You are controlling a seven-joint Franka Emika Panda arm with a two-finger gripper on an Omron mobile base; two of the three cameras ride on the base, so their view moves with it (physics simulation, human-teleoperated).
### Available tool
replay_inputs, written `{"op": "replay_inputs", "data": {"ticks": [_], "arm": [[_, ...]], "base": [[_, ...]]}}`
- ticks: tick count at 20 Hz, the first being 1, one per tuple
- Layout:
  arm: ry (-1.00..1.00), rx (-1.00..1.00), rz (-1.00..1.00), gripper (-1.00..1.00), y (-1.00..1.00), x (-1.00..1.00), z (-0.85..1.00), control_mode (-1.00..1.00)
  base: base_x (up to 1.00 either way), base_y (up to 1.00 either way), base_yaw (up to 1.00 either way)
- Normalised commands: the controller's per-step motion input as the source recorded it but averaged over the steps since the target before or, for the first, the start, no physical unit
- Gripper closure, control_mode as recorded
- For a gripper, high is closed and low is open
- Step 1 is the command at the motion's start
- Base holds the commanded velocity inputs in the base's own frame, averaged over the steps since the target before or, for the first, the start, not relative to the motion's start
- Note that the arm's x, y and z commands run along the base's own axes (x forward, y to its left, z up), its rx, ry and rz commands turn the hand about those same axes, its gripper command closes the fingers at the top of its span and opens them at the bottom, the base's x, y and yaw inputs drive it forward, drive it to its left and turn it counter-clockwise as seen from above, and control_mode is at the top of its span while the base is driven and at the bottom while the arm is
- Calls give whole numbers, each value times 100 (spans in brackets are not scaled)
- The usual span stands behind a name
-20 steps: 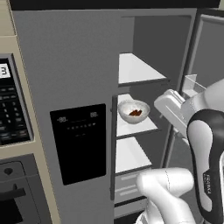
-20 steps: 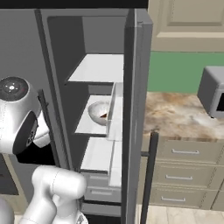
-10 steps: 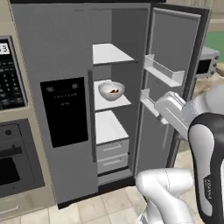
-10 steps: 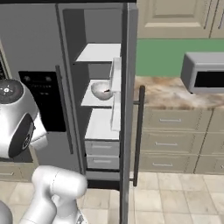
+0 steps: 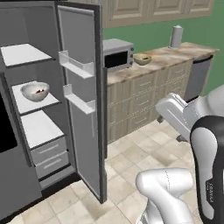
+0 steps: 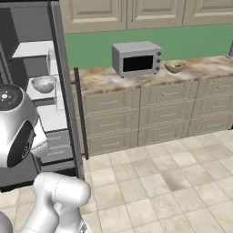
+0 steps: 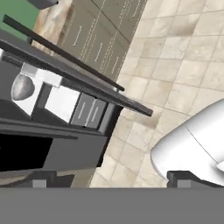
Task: Place the bowl with the garlic and sweet potato on the top shelf of the fridge. Place the bowl with the chicken drumsticks on the second highest shelf of the fridge.
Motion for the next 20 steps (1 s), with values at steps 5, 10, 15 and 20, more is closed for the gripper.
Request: {"op": "replay_inputs", "data": {"ticks": [5, 10, 15, 20], "arm": [[0, 0, 0, -100, 0, 0, 0, 100], [0, 0, 0, -100, 0, 0, 0, 100], [0, 0, 0, -100, 0, 0, 0, 100], [0, 0, 0, -100, 0, 0, 0, 100]], "base": [[18, -100, -49], [99, -60, -19], [100, -64, -3], [100, -44, 0]]}}
